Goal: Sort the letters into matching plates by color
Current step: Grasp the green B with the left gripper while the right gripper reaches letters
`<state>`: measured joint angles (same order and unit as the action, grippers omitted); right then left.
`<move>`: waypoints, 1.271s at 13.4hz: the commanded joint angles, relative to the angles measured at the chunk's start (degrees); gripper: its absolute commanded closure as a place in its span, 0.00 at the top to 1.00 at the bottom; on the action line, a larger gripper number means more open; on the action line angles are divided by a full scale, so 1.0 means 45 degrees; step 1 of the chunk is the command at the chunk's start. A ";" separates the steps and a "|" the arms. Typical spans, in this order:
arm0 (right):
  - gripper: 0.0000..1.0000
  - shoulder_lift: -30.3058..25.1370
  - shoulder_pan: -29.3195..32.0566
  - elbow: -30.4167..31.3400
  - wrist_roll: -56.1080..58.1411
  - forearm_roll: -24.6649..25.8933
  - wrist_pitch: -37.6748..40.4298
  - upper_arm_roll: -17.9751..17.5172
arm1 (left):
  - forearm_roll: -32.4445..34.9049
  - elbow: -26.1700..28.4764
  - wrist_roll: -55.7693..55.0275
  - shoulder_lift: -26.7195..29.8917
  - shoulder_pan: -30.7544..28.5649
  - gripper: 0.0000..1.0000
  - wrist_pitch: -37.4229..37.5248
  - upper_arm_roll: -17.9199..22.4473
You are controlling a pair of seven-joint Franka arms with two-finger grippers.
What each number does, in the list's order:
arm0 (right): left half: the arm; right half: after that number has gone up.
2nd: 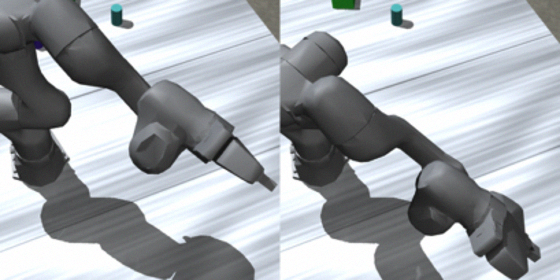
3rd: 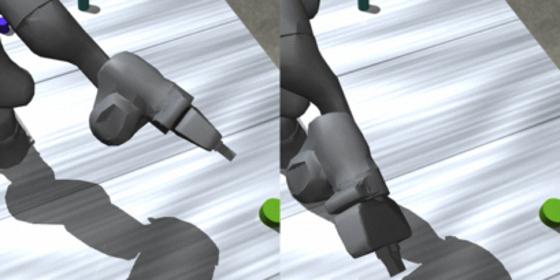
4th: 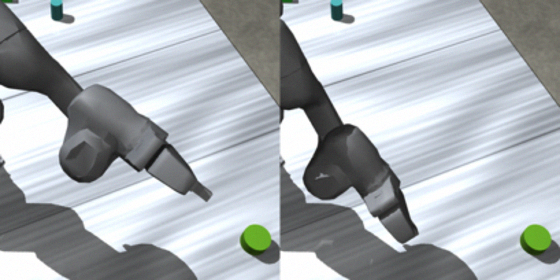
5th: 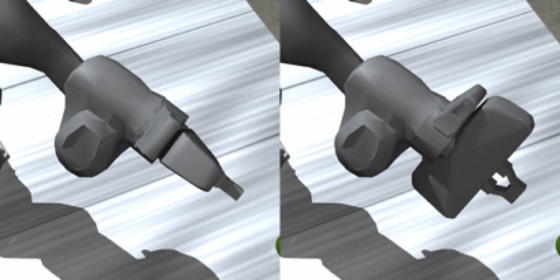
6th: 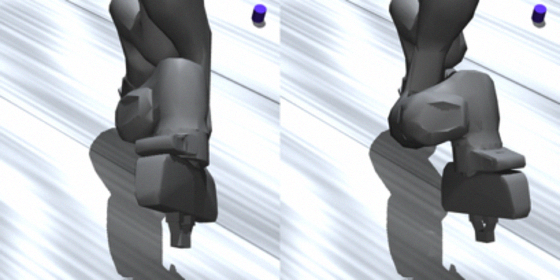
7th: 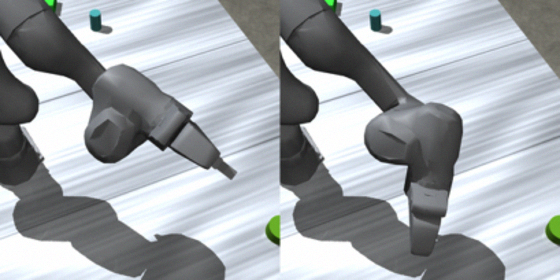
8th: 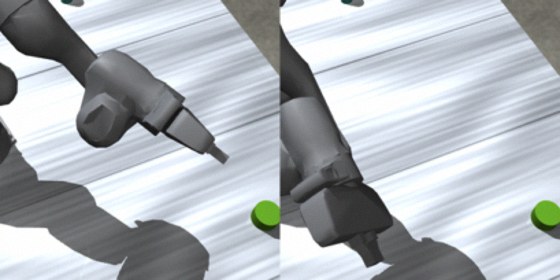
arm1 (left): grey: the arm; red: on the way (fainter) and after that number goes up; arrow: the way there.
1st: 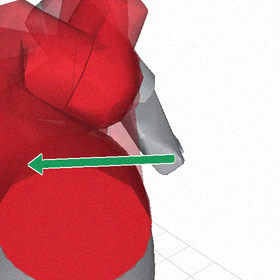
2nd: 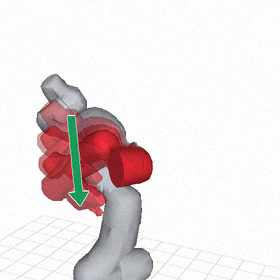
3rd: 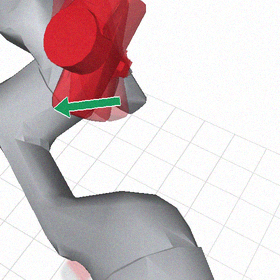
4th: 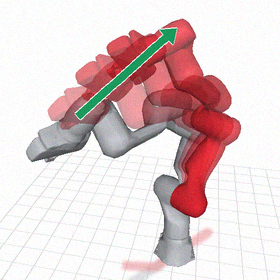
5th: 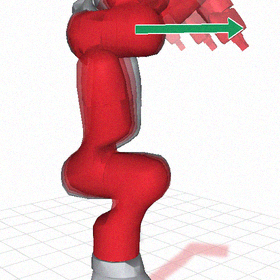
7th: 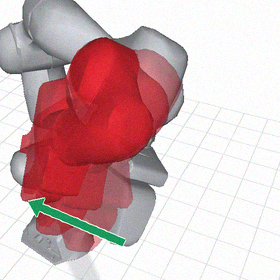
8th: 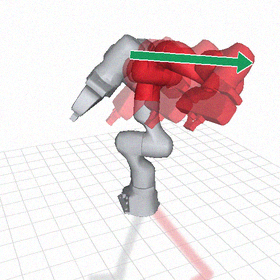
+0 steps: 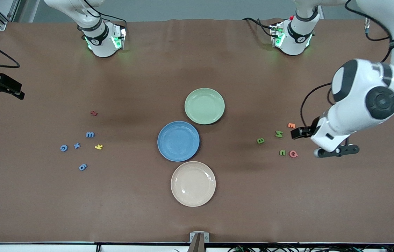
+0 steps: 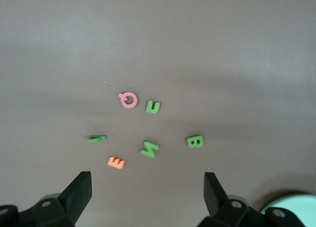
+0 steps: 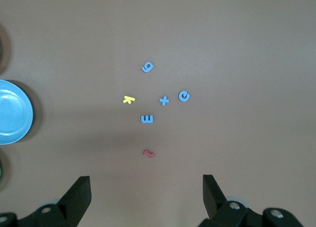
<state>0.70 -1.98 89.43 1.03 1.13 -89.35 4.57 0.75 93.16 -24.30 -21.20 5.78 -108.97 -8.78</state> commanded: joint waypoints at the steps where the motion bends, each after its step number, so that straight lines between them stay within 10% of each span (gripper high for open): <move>1: 1.00 0.0313 0.0323 -0.0264 -0.0054 0.0139 0.0110 -0.0157 | 0.0008 -0.0116 -0.2167 -0.0930 0.0509 1.00 -0.0606 -0.0003; 9: 1.00 0.2246 0.0304 0.0514 0.0122 0.0197 -0.1058 -0.0157 | 0.0047 0.1483 -0.4502 -0.1247 0.1254 0.99 -0.2871 0.0016; 17: 1.00 0.3708 0.1218 0.3564 0.1657 0.0197 -0.6173 -0.0157 | 0.0965 0.3865 -0.4795 -0.1675 0.1508 0.84 -0.6637 0.0016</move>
<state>14.36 0.04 105.28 3.52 1.29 -113.63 4.60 3.83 106.88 -44.19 -29.01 12.35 -133.82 -8.76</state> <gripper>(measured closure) 0.000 0.150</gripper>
